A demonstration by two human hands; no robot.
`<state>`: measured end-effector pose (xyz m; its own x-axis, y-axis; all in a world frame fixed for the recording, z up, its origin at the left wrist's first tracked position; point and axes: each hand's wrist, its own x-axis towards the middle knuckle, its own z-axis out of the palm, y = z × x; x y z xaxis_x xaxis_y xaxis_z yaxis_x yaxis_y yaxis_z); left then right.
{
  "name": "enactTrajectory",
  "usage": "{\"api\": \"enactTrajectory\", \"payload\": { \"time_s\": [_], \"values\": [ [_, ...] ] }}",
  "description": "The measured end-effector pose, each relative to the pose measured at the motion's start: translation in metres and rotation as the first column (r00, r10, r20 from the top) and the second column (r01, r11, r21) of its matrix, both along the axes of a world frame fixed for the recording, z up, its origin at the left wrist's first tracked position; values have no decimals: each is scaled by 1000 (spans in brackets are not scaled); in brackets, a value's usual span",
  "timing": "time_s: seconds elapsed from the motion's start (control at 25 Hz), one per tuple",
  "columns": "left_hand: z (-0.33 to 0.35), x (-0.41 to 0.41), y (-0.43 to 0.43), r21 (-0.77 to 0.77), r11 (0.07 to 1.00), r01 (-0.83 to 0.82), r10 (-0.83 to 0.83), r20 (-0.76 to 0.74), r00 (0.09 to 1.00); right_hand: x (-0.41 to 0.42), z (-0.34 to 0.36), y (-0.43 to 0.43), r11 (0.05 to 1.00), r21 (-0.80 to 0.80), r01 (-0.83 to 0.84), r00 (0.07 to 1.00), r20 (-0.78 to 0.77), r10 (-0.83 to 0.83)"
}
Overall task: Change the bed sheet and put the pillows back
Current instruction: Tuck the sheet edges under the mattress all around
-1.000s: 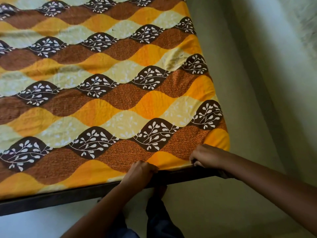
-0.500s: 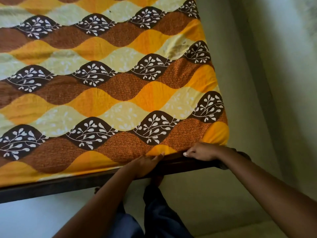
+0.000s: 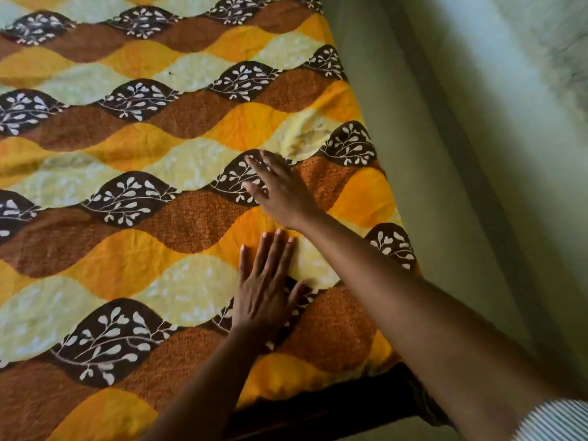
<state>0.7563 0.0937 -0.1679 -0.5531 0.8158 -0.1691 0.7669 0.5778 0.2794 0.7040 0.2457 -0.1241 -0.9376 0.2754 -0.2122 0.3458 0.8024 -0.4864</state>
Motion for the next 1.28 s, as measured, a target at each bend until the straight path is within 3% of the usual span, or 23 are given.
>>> {"api": "enactTrajectory", "payload": {
  "time_s": [0.12, 0.2, 0.4, 0.48, 0.6, 0.72, 0.8, 0.92, 1.0, 1.12, 1.2, 1.28],
  "values": [
    [-18, 4, -2, -7, 1000, 16, -16, -61, 998, -48, -44, 22, 965, 257, -52, 995, 100, 27],
    [-19, 4, -3, 6, 1000, 9, -9, -84, 996, -48, -58, 49, 939, 340, 51, 994, 73, -80],
    [-17, 3, -3, -24, 1000, -8, 6, -68, 998, 7, -62, 105, 850, 313, 424, 899, -33, -436],
    [-19, 2, -3, -32, 999, 1, -4, -77, 997, 31, -61, 115, 807, 240, 539, 832, -5, -555],
    [-18, 2, -2, -35, 999, 12, -14, -70, 997, 56, -58, 122, 667, 62, 743, 655, 138, -743],
    [-17, 1, -1, -19, 1000, 4, -4, -48, 999, 83, -49, 124, 667, 2, 745, 643, 262, -720],
    [-15, 0, 0, -26, 1000, 3, -4, -35, 999, 107, -40, 122, 660, -126, 740, 652, 376, -659],
    [-14, -1, 0, -33, 999, 19, -20, -7, 1000, 152, -24, 109, 504, -351, 789, 608, 560, -563],
    [-10, -3, 1, 2, 1000, 15, -15, 21, 1000, 178, -10, 98, 607, -276, 745, 653, 488, -579],
    [4, 6, 3, 95, 995, 13, -22, 103, 994, 218, 25, 76, 810, -140, 570, 821, 133, -555],
    [19, 26, 8, 169, 985, 33, -59, 153, 986, 246, 43, 63, 927, -160, 339, 941, 74, -331],
    [33, 57, 15, 207, 975, 78, -110, 152, 982, 271, 39, 61, 996, -81, 27, 994, 104, -19]
  ]
}}
